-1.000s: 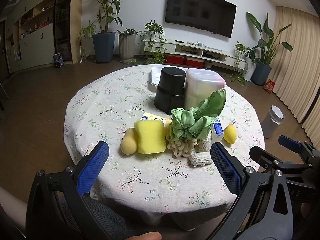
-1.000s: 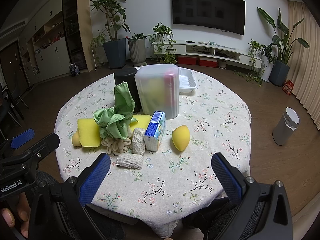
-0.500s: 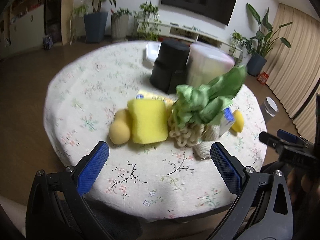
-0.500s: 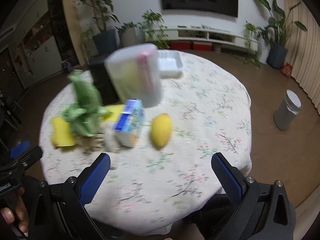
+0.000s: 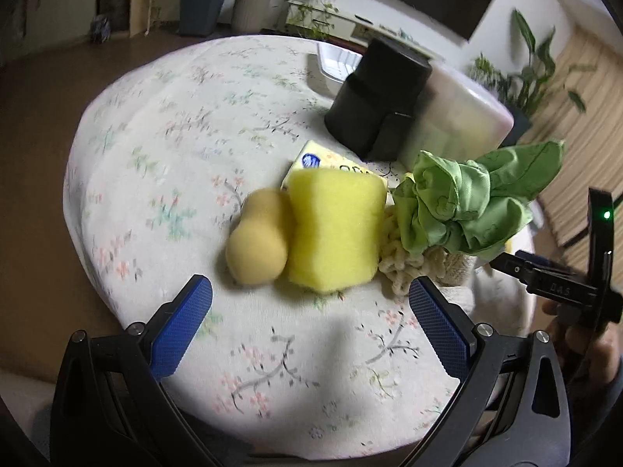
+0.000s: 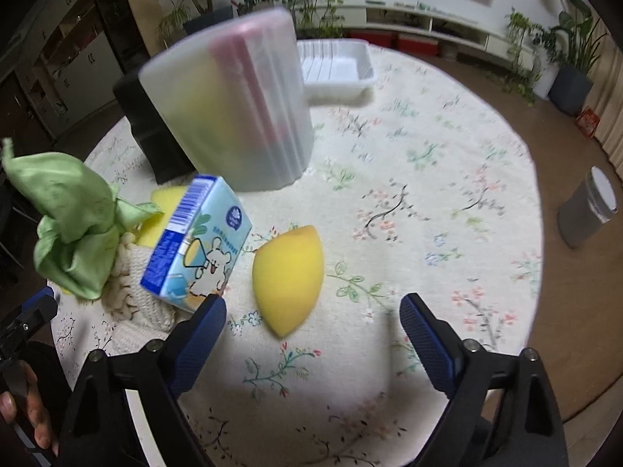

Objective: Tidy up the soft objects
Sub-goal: 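Reach the left gripper to the green cloth and grasp it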

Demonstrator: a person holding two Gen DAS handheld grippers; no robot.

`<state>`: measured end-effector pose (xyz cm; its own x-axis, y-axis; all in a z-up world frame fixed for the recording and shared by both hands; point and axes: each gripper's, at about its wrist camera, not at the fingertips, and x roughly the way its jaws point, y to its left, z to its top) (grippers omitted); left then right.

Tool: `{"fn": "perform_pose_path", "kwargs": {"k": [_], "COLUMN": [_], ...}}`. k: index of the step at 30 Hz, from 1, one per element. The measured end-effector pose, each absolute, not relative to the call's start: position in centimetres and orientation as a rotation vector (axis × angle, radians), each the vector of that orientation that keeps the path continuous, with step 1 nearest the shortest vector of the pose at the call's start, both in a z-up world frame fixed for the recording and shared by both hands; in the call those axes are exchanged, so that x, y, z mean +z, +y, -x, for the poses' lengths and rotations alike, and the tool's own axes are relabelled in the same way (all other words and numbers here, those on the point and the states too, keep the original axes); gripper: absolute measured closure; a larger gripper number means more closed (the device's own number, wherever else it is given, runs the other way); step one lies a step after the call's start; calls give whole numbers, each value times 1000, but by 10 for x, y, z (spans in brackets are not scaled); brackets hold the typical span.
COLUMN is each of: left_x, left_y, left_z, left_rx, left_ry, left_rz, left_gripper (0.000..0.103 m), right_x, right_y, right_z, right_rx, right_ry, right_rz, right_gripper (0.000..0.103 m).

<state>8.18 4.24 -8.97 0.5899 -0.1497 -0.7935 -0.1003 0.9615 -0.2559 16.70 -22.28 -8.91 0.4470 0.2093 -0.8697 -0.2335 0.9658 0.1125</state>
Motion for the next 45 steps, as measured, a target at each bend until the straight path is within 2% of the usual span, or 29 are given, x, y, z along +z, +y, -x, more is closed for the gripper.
{"fn": "perform_pose_path", "kwargs": {"k": [9,20,26,28,30,31,34,39,45], "left_x": [-84,-65,-87,-85,-82,-83,-89,-87,-84], "left_y": [39,32,18,14,13,14,14,4,32], "left_z": [-112,-102,-110,-109,-110,-112,-114,-112,-105], "left_rx": [-76,-106,-170,-179,-192,-197,-202,-118,-169], "left_ry": [923,848,907,893,887,893,906,902,882], "left_rz": [255,201,180,168,177,191,203,97,273], "left_gripper": [1,1,3,9,33,35,36,36,35], "right_x": [-98,-99,-98,-98,-98,-98,-97,-96,-97], "right_y": [-215,-212,-210,-210,-209,-209,-209,-208,-208], "right_z": [-172,-175,-172,-171,-170,-169,-168,-167,-168], "right_rx": [270,283,278,275,270,271,279,281,282], "right_ry": [1091,1048,1028,1023,1016,1014,1007,1003,1003], "right_rz": [53,67,102,113,129,129,131,139,136], "right_gripper": [21,24,29,31,33,35,40,41,41]}}
